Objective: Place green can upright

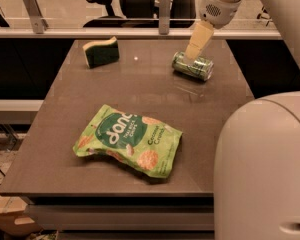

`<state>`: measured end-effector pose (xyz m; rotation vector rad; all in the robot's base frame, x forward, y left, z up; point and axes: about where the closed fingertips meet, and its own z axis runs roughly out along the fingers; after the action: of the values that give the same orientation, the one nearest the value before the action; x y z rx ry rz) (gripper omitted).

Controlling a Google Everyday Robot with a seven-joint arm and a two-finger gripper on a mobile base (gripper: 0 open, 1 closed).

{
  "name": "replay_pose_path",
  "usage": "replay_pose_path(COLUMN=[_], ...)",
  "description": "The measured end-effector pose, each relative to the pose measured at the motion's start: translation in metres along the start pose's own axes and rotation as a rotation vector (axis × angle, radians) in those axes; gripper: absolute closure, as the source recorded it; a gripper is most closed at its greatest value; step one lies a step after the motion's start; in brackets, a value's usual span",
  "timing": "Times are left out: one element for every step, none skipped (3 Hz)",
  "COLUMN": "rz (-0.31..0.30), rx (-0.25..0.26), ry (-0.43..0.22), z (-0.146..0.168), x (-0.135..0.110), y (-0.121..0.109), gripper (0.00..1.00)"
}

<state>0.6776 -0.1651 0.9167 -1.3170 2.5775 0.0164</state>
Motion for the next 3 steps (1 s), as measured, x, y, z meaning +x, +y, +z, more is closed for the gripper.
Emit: replay_pose_path(rz=[0.009, 0.016, 0.022], rx=[-0.014, -0.034, -0.054], ry=[0.010, 0.029, 0.043], z=[0.018, 0.038, 0.055], x=[-0.005, -0.008, -0.011], y=[-0.005, -0.006, -0.003], gripper=[0.00, 0.00, 0.00])
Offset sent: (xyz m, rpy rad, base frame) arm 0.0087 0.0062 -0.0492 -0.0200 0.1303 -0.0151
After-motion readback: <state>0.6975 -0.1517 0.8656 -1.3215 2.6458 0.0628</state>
